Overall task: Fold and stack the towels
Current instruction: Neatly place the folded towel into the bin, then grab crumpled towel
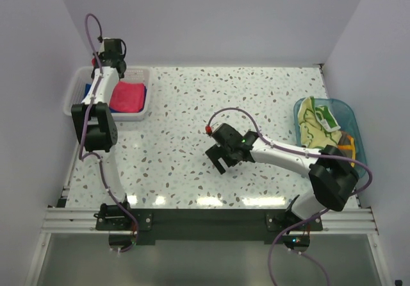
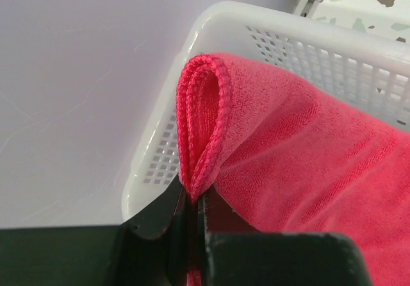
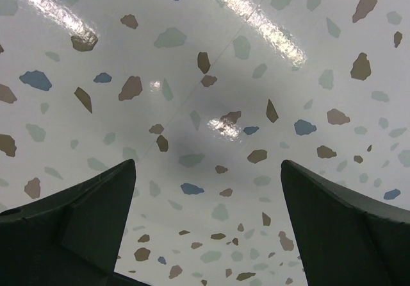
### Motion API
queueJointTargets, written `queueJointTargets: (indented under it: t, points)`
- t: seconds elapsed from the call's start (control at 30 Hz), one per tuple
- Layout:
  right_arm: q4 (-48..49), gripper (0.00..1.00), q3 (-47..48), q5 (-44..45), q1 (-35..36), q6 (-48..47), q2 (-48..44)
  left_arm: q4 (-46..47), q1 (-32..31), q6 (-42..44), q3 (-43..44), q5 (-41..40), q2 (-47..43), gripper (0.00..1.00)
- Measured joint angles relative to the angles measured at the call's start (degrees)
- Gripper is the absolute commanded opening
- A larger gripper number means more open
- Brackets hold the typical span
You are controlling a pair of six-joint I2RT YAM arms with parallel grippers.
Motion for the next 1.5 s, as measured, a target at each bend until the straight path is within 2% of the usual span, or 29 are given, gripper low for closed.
queueJointTargets:
  t: [0.23, 0.27, 0.33, 0.37, 0.43, 0.47, 0.57, 0.77, 0.87, 0.97, 1.13, 1.33, 1.5]
  points:
    - [-0.8, 0.99, 0.4, 0.0, 0.0, -0.7, 1.1, 5.2, 1.6, 1.2, -3.1, -0.9, 2.7, 0.23]
    - [-0.8, 0.99, 0.5, 0.0, 0.0, -0.8, 1.3, 5.7, 1.8, 1.5, -3.4, -1.4, 3.7, 0.36]
    - [-0.9, 0.99, 0.5, 0.1, 0.0, -0.9, 1.3, 6.8, 2.5, 2.3, -4.0, -2.4, 5.2, 0.5]
    - [-0.9, 0.99, 0.5, 0.0, 0.0, -0.9, 1.3, 7.2, 2.7, 2.8, -4.3, -3.0, 5.8, 0.65]
    - [-1.0, 0.99, 0.6, 0.1, 0.0, -1.0, 1.3, 8.3, 2.9, 3.8, -4.9, -4.3, 6.6, 0.74]
    - [-1.0, 0.99, 0.7, 0.1, 0.0, -1.1, 1.3, 8.9, 3.0, 4.1, -4.9, -5.0, 6.9, 0.82]
    - [-1.1, 0.99, 1.0, 0.2, 0.0, -1.1, 1.3, 10.8, 3.1, 5.0, -4.9, -6.6, 7.1, 0.91]
    - [-2.2, 0.99, 1.6, 2.8, -1.0, -0.9, 1.2, 10.2, 3.1, 2.0, -3.2, -6.6, 6.7, 0.95]
    - [-2.7, 0.99, 1.8, 4.5, -3.5, -0.2, 0.2, 7.2, 2.8, -2.9, -3.5, -1.9, 4.3, 1.0]
    - [-3.1, 0.99, 2.2, 5.7, -8.1, 0.6, -2.7, 5.1, 2.2, -7.8, -7.1, 5.1, -1.7, 1.0]
    - [-3.8, 0.99, 5.9, 11.1, -17.8, 2.9, -8.1, 4.0, -2.0, -16.0, -18.7, 16.5, -20.1, 1.0]
    - [-4.9, 0.94, 8.7, 17.6, -31.5, 6.4, -11.0, 6.9, -13.1, -21.6, -37.8, 29.4, -43.7, 1.0]
    - [-4.7, 0.89, 8.7, 19.5, -46.0, 9.1, -11.0, 7.9, -15.9, -23.6, -53.9, 36.1, -55.7, 1.0]
